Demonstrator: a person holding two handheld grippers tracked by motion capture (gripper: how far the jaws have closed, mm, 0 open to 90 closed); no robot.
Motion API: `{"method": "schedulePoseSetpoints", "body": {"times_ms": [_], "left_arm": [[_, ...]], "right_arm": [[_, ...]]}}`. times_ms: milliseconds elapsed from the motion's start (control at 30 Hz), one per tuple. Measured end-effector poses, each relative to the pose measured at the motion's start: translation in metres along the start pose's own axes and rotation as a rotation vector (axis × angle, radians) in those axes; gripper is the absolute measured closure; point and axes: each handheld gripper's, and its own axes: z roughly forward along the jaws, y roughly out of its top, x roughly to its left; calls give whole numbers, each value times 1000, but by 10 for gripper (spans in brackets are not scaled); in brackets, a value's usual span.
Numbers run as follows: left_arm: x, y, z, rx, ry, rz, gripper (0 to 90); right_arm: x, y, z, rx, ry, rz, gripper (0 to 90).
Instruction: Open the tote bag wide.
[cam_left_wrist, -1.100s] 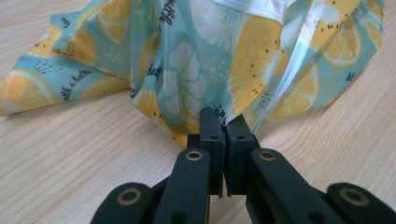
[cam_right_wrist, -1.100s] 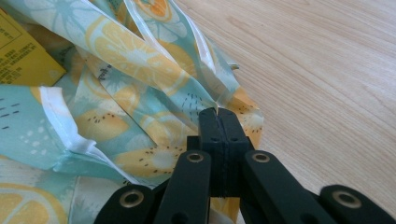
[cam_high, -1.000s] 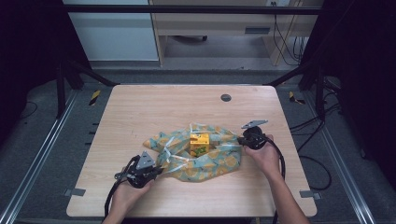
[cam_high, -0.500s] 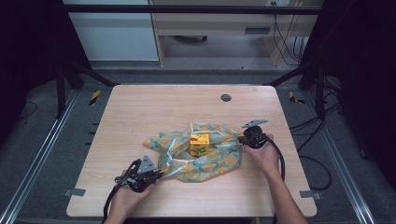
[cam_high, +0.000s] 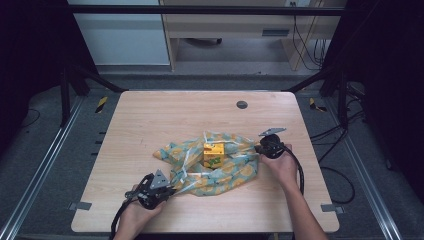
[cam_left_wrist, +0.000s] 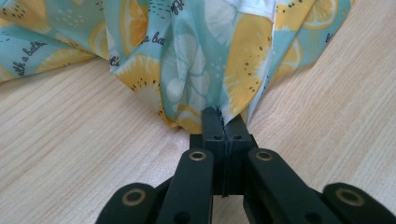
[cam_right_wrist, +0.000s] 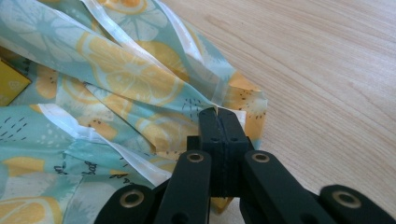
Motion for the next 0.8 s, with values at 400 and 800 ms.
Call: {"method": "schedulePoseSetpoints", "body": {"times_ms": [400, 800], "left_arm": [[-7, -1, -1, 16, -22, 17, 900], [-9, -3, -2, 25, -36, 22, 900]], "right_arm": [[0, 2, 5, 0, -10, 18, 900], [1, 3, 9, 6, -16, 12, 900]]}}
